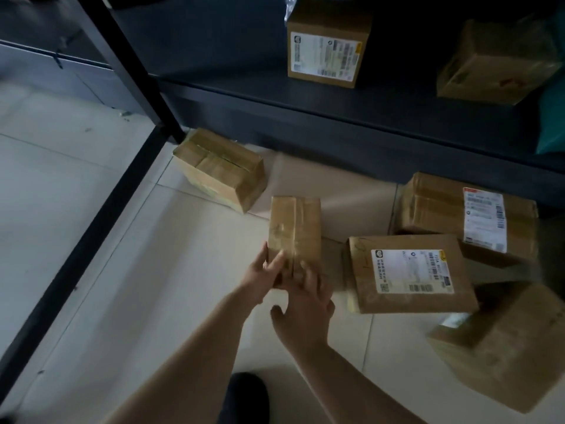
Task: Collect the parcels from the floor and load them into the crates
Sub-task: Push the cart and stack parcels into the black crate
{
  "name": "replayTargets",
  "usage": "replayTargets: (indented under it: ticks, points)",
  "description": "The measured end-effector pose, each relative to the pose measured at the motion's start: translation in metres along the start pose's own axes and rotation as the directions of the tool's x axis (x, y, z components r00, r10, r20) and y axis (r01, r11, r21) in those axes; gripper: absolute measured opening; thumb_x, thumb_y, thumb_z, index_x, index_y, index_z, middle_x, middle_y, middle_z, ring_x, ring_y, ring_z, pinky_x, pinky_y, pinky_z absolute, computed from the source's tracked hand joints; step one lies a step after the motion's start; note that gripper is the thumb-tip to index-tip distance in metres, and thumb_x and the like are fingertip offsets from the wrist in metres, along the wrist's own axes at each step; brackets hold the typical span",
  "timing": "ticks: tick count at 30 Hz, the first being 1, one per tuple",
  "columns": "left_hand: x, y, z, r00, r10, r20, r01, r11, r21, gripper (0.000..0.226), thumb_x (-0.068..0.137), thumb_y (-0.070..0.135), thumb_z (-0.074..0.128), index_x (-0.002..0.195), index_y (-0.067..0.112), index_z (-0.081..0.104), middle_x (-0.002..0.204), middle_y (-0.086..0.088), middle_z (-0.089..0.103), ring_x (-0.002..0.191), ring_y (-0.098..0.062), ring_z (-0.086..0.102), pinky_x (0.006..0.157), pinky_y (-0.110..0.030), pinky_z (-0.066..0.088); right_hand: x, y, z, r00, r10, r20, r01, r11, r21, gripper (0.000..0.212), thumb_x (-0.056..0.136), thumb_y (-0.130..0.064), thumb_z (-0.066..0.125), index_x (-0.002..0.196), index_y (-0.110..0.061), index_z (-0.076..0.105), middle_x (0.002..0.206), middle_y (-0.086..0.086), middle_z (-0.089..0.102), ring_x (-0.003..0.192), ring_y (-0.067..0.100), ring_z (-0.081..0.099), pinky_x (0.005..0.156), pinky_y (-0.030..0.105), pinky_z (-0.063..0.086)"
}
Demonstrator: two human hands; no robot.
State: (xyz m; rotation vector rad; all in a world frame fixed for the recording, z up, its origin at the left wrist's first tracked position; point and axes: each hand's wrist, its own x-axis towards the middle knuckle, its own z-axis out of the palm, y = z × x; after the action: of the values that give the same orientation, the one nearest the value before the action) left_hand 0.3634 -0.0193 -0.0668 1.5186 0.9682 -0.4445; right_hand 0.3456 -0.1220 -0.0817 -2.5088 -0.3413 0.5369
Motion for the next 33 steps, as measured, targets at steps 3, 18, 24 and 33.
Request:
replayTargets:
  ticks: [3,18,24,33]
  points:
    - [0.007,-0.016,-0.005,0.992,-0.071,-0.100,0.068,0.997,-0.033,0.045,0.099,0.022,0.043,0.141,0.031,0.033,0.125,-0.006,0.055,0.113,-0.027,0.056,0.079,-0.045,0.055,-0.008,-0.002,0.003,0.988,0.064,-0.141,-0.013,0.941,0.338,0.074,0.079,-0.002,0.060,0.145,-0.014,0.029,0.149,0.008,0.032,0.138,0.024,0.029,0.109,0.023,0.025]
    - [-0.009,-0.060,-0.032,0.978,0.002,-0.210,-0.019,0.997,-0.079,0.059,0.095,0.005,0.046,0.147,0.023,0.026,0.135,0.002,0.048,0.122,-0.026,0.050,0.092,-0.030,0.040,-0.001,-0.012,0.011,0.915,-0.217,0.340,0.245,0.969,-0.042,0.073,0.091,-0.021,0.048,0.151,-0.020,0.006,0.158,0.001,0.015,0.146,0.019,0.008,0.118,0.042,0.010]
    - [0.000,-0.066,-0.019,0.931,0.317,-0.183,-0.141,0.771,0.621,0.073,0.092,0.023,0.055,0.149,0.036,0.013,0.160,0.007,0.001,0.143,-0.025,0.024,0.101,-0.044,0.046,0.020,0.023,-0.014,0.992,-0.083,0.094,0.094,0.988,-0.126,0.071,0.090,-0.028,0.054,0.151,-0.020,0.017,0.158,0.006,0.017,0.146,0.023,0.014,0.118,0.040,0.016]
    - [-0.006,-0.056,-0.019,0.951,0.309,-0.029,-0.133,0.491,0.861,0.059,0.095,0.015,0.049,0.145,0.035,0.025,0.160,0.007,-0.004,0.148,-0.023,0.006,0.106,-0.047,0.041,0.019,0.077,-0.043,0.961,0.161,0.225,-0.039,0.885,-0.464,0.090,0.084,-0.056,0.052,0.152,-0.023,0.003,0.154,0.005,-0.031,0.141,0.030,-0.028,0.108,0.066,-0.003]
